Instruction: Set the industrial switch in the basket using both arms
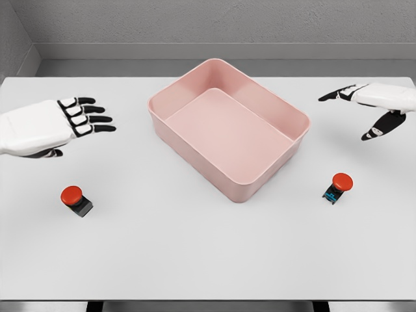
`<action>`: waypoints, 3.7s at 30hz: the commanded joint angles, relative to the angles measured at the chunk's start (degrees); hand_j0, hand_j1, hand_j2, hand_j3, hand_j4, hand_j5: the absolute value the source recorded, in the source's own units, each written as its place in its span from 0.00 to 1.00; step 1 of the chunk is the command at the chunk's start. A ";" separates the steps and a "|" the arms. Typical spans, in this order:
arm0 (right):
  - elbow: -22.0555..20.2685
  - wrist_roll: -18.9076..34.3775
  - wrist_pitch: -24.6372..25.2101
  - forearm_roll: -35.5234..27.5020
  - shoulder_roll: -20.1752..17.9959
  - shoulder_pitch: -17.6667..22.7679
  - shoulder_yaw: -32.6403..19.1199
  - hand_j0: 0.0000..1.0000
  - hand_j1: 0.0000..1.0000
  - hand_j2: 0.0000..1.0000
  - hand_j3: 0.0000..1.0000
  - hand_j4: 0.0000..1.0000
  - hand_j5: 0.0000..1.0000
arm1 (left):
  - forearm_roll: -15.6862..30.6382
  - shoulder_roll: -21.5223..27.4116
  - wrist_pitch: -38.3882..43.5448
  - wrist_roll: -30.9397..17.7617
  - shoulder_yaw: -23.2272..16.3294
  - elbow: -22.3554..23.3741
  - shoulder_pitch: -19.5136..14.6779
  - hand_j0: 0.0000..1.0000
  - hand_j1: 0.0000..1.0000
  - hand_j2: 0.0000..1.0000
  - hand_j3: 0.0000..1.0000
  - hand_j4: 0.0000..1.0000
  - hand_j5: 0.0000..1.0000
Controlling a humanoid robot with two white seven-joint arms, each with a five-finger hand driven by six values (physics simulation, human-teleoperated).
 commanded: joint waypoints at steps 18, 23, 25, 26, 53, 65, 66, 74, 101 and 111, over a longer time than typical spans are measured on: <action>-11.07 -0.60 0.14 0.24 -8.49 6.06 1.63 1.00 1.00 1.00 1.00 1.00 1.00 | -2.07 2.08 0.03 -1.31 9.72 2.58 12.13 1.00 1.00 1.00 1.00 1.00 1.00; -14.42 -0.60 0.14 0.24 -11.30 8.35 1.36 1.00 1.00 1.00 1.00 1.00 1.00 | -1.90 2.25 0.03 -1.13 11.13 3.55 15.20 1.00 1.00 1.00 1.00 1.00 1.00; -14.94 -0.60 0.14 0.24 -11.39 8.96 1.36 1.00 1.00 1.00 1.00 1.00 1.00 | -1.90 2.17 0.03 -0.87 11.13 3.37 16.79 1.00 1.00 1.00 1.00 1.00 1.00; -16.17 -0.60 0.14 0.24 -11.39 9.05 1.36 1.00 1.00 1.00 1.00 1.00 1.00 | -1.81 2.17 0.03 -0.87 11.13 3.20 17.23 1.00 1.00 1.00 1.00 1.00 1.00; -18.02 -0.16 0.14 1.29 -8.14 12.83 1.36 1.00 1.00 1.00 1.00 1.00 1.00 | -3.66 -2.23 0.03 -0.52 10.95 1.79 22.32 1.00 1.00 1.00 1.00 1.00 1.00; -13.63 -0.16 0.14 2.17 -6.65 12.92 1.36 1.00 1.00 1.00 1.00 1.00 1.00 | -3.74 -4.16 0.03 -0.51 10.34 1.44 22.41 1.00 1.00 1.00 1.00 1.00 1.00; -13.54 -0.08 0.14 2.17 -6.03 12.92 1.45 1.00 1.00 1.00 1.00 1.00 1.00 | -3.74 -4.16 0.03 -0.43 10.34 1.44 22.67 1.00 1.00 1.00 1.00 1.00 1.00; -13.71 -0.07 0.14 2.26 -4.54 13.53 1.98 0.98 0.98 0.98 0.98 0.98 0.98 | -3.74 -4.07 0.03 -0.43 10.60 1.26 23.38 0.92 0.92 0.92 0.92 0.92 0.92; -15.82 -2.36 0.14 1.73 -7.17 14.33 1.36 0.86 0.86 0.86 0.86 0.86 0.86 | -3.22 -3.20 0.03 0.36 13.24 -0.06 23.73 0.48 0.48 0.48 0.48 0.48 0.48; -17.84 -2.45 0.14 1.73 -8.14 14.94 1.36 0.86 0.86 0.86 0.86 0.86 0.86 | -2.78 -3.11 0.03 0.36 15.08 -0.06 19.51 0.45 0.45 0.45 0.45 0.45 0.45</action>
